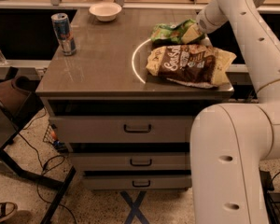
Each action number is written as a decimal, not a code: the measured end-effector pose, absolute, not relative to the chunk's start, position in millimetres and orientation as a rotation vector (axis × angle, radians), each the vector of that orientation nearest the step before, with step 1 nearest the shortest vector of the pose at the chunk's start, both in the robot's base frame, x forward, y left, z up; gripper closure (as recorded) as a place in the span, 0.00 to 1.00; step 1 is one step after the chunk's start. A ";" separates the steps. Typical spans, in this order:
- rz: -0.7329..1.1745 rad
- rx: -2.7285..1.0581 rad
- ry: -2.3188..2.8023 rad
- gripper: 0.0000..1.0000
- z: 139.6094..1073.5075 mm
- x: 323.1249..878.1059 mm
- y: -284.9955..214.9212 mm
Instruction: Move green rice chip bag near redbull can
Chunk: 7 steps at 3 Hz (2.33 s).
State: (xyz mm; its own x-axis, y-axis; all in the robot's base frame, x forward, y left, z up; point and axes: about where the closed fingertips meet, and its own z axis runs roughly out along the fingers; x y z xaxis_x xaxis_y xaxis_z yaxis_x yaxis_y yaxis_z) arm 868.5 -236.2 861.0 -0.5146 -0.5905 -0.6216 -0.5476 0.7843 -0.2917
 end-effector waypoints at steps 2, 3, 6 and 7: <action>-0.067 -0.848 2.241 0.87 852.4 870.4 -232.1; -0.064 -0.851 2.245 1.00 848.7 871.2 -230.4; -0.065 -0.851 2.245 1.00 850.5 871.1 -230.3; -0.065 -0.852 2.245 1.00 850.8 871.1 -230.2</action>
Offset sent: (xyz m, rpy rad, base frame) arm 0.0008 0.0018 -0.0038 0.0002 0.0049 0.0022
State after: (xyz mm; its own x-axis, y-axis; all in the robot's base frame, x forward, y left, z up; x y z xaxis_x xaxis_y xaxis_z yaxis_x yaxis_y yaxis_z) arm 871.1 -230.2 850.8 -0.5200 -0.5945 -0.6133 -0.5578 0.7801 -0.2832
